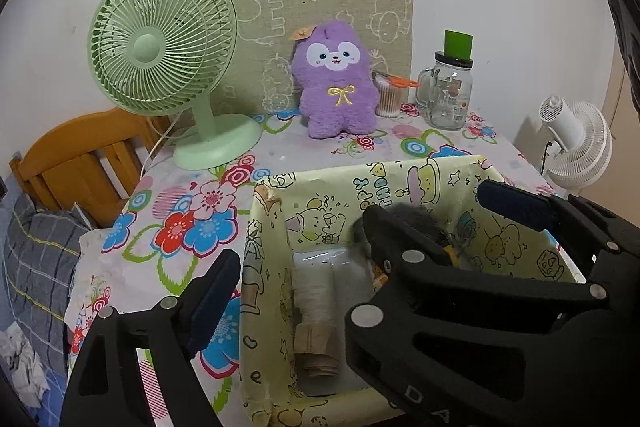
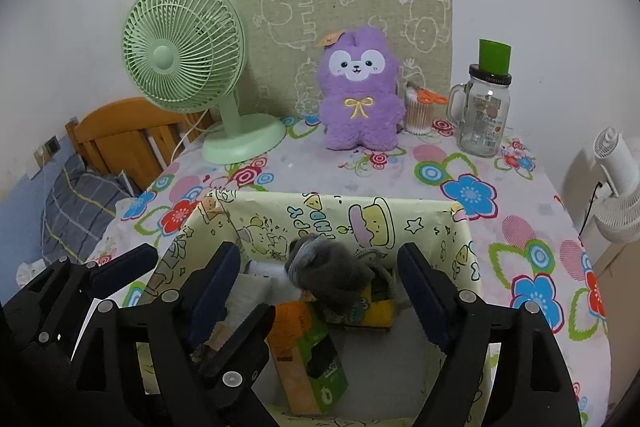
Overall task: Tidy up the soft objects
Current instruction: 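Open the left tool to drop the sock while the right releases the gloves, then withdraw both tools from the box toward the black bag and clear pack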
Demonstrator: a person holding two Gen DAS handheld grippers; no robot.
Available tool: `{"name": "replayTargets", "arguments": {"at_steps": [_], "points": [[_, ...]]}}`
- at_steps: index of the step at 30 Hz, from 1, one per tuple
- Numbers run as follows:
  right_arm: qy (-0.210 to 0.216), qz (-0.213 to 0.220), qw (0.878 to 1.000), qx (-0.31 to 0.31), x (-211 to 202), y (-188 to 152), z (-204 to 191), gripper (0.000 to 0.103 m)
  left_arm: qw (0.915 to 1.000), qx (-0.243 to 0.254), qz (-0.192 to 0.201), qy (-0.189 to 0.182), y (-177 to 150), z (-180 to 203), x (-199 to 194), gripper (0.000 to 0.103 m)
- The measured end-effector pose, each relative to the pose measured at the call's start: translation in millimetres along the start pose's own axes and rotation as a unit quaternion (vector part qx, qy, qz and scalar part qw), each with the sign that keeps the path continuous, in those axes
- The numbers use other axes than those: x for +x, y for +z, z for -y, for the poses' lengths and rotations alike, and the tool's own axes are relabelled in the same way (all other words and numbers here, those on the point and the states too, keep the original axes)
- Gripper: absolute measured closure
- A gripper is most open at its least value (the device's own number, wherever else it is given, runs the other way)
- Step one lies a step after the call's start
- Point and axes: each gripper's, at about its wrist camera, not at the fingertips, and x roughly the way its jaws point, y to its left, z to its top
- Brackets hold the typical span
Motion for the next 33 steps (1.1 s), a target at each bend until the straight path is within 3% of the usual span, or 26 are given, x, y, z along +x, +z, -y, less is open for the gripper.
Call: {"name": "replayTargets", "arguments": {"at_steps": [12, 17, 33], "points": [[-0.028, 0.0, 1.0, 0.003, -18, -4, 5, 0.014, 1.0, 0.005, 0.001, 0.003, -3, 10, -13, 0.011], [-0.045, 0.011, 0.999, -0.001, -37, -6, 6, 0.014, 1.0, 0.0, 0.009, 0.004, -4, 13, -27, 0.006], [-0.054, 0.035, 0.998, 0.017, -98, -25, 11, 0.014, 0.9993, 0.006, 0.038, 0.0, -20, 28, -79, 0.005]]}}
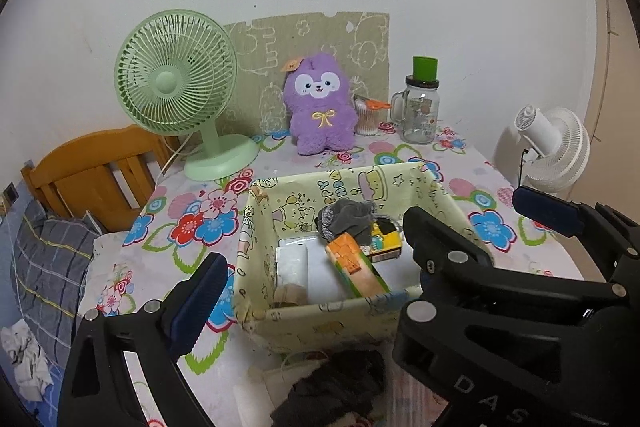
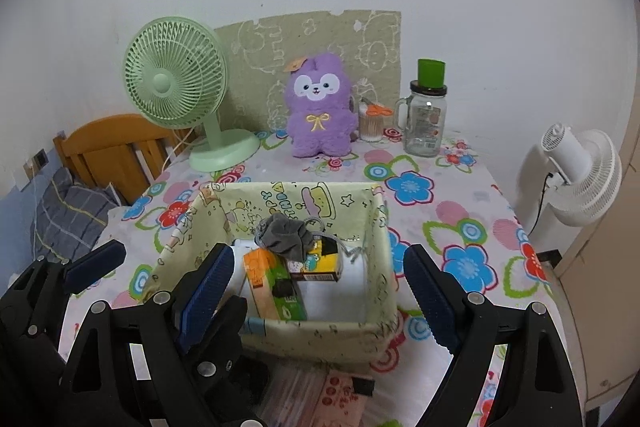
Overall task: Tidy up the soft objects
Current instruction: 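Withdraw both tools from the box toward the black bag and clear pack, then grasp the black plastic bag with the left tool while the right grasps the clear tube pack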
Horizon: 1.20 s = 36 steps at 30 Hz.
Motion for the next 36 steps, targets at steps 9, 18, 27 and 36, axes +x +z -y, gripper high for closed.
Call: {"name": "replayTargets", "arguments": {"at_steps": [9, 18, 27, 36], "points": [[-0.019, 0.017, 1.0, -0.004, -32, -12, 3, 0.014, 0.9998, 0.005, 0.018, -0.002, -13, 6, -29, 0.005], [-0.03, 0.012, 0.999, -0.001, -49, -35, 4, 0.014, 0.9998, -0.006, 0.016, -0.012, -36, 6, -44, 0.005], [-0.022, 0.009, 1.0, -0.001, -57, -60, -1, 0.014, 0.9998, -0.009, 0.012, -0.009, -59, 3, -51, 0.005], [-0.011, -0.004, 1.0, -0.005, -52, -81, -7, 0.014, 1.0, -0.009, -0.002, -0.003, -82, 0, -48, 0.005]]}}
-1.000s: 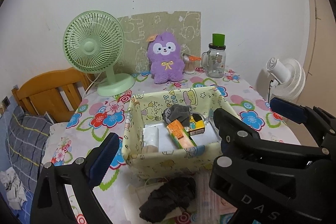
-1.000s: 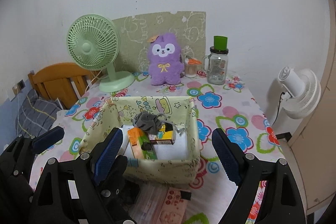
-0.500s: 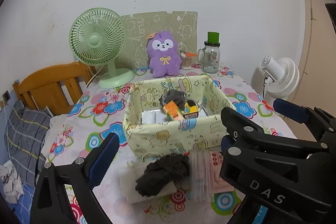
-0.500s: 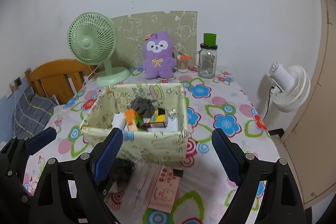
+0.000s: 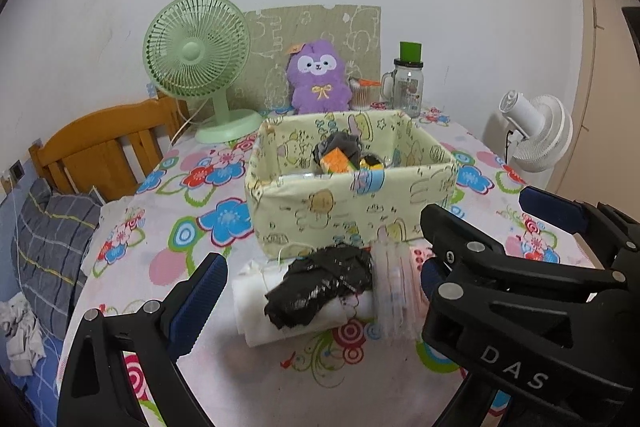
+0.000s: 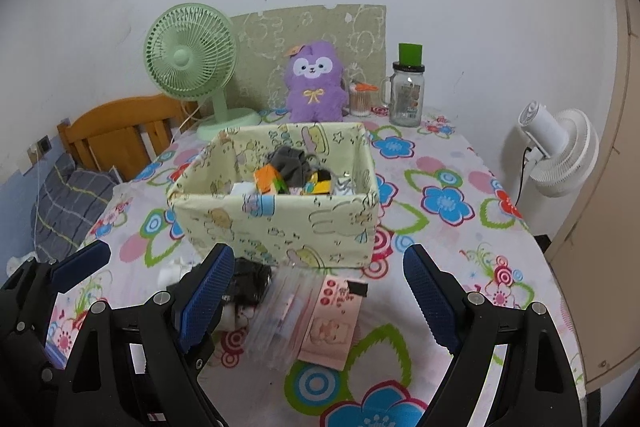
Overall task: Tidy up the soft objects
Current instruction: 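Grasp the black plastic bag with the left tool while the right grasps the clear tube pack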
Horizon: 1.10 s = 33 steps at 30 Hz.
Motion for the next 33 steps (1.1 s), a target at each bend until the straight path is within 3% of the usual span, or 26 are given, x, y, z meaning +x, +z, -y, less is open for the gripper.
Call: {"name": "replayTargets", "arguments": {"at_steps": [13, 15, 20, 28, 33], "points": [[0.006, -0.029, 1.0, 0.005, 24, -20, -2, 0.014, 0.9998, 0.003, -0.022, -0.002, -17, -2, 23, 0.006], [0.007, -0.033, 0.999, 0.007, 27, -21, -2, 0.014, 0.9997, 0.007, -0.025, -0.003, -18, -2, 28, 0.01], [0.005, -0.048, 0.999, 0.003, 43, -23, -5, 0.014, 0.999, 0.012, -0.043, -0.004, -20, -5, 47, 0.036], [0.01, -0.07, 0.997, 0.004, 66, -27, -9, 0.015, 0.9979, 0.017, -0.062, -0.013, -24, -11, 69, 0.06], [0.018, -0.086, 0.996, 0.017, 77, -30, -8, 0.031, 0.9978, 0.009, -0.062, -0.025, -27, -14, 70, 0.069]]}}
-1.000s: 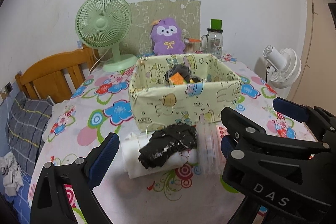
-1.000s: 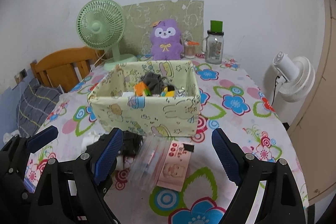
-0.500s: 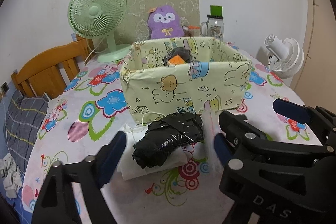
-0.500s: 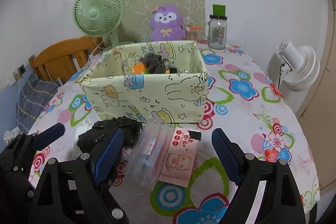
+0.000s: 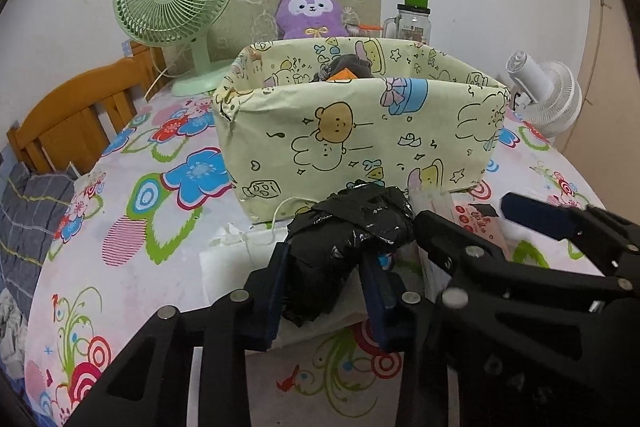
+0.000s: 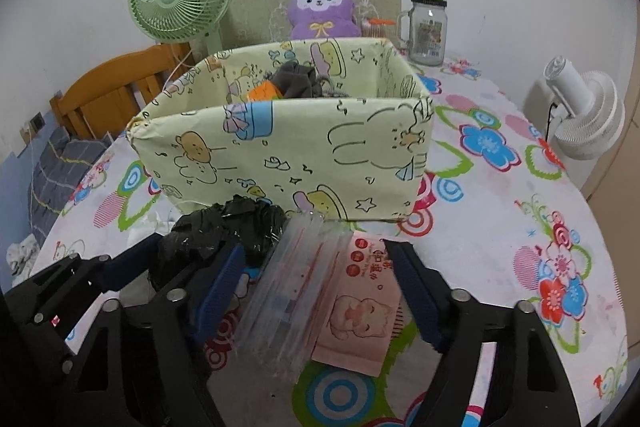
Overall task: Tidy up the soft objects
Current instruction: 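Grasp the black plastic bag with the left tool while the right grasps the clear tube pack, then lift and carry the black bag and clear pack over the fabric box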
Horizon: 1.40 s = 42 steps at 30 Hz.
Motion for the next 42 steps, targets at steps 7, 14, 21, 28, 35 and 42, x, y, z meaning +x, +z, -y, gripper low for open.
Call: {"name": "replayTargets", "arguments": {"at_steps": [7, 14, 21, 28, 35, 42], "points": [[0.035, -0.03, 0.999, 0.026, 11, -4, -1, 0.067, 0.9998, 0.018, 0.002, 0.009, -3, 6, 0, 0.074], [0.025, -0.024, 0.999, 0.018, 6, -6, -6, 0.088, 0.9998, 0.015, 0.005, 0.009, -6, 7, -4, 0.078], [0.017, -0.004, 1.0, 0.014, -10, -6, -6, 0.092, 0.9998, 0.01, 0.018, 0.008, -6, 6, -20, 0.079], [0.017, 0.02, 1.0, 0.012, -34, -6, -6, 0.093, 0.9994, 0.004, 0.034, 0.006, -3, 10, -40, 0.079], [0.016, 0.047, 0.999, 0.003, -64, 2, -6, 0.093, 0.9984, -0.004, 0.056, 0.005, 6, 13, -65, 0.079], [0.017, 0.072, 0.997, -0.003, -91, 14, -8, 0.093, 0.9967, -0.006, 0.081, 0.006, 19, 16, -89, 0.079]]}}
